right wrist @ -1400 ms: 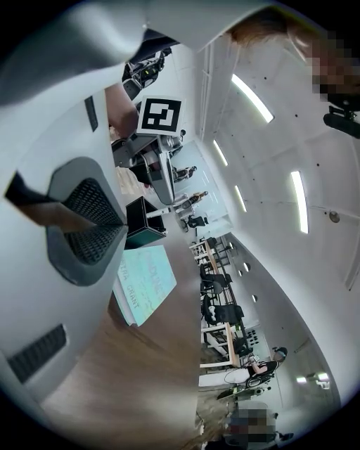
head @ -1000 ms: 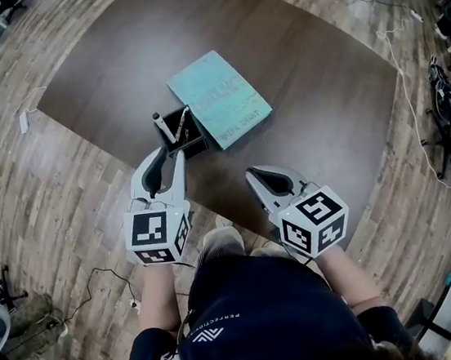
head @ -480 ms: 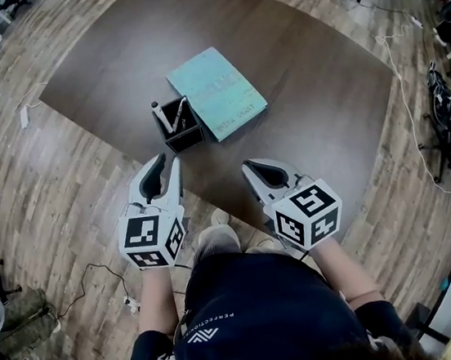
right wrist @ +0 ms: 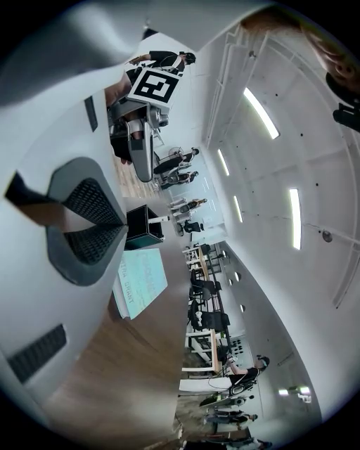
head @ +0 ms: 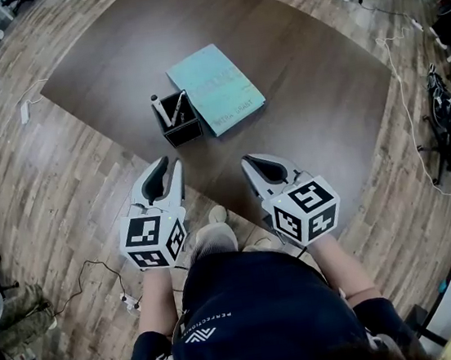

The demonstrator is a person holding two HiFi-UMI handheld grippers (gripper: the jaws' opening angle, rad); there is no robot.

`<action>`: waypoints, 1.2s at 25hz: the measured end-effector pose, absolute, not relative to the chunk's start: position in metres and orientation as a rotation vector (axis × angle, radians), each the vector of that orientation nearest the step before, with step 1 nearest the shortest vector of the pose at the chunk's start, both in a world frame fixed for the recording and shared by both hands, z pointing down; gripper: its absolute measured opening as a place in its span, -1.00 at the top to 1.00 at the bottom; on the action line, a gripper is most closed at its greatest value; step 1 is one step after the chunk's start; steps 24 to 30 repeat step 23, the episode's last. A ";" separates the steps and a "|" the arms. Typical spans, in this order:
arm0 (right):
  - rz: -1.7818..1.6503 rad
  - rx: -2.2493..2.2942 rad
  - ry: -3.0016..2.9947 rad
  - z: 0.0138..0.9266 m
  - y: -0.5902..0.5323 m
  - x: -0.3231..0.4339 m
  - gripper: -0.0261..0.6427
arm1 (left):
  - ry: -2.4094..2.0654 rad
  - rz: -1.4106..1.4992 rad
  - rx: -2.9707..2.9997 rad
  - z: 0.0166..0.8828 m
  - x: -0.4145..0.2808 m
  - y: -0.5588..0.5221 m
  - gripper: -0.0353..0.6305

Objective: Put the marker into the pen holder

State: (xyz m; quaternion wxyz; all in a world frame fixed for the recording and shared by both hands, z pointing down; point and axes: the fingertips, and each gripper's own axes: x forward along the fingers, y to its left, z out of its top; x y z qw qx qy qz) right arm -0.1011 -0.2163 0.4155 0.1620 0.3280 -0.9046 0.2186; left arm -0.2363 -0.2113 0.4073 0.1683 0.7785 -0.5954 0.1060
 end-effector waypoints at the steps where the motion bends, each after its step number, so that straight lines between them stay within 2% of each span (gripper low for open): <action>1: 0.624 0.937 -2.583 0.416 -0.216 -0.101 0.92 | -1.691 0.302 2.212 0.408 -0.235 -0.210 0.64; 30: 0.612 0.938 -2.579 0.418 -0.217 -0.101 0.92 | -1.635 0.307 2.230 0.412 -0.224 -0.203 0.68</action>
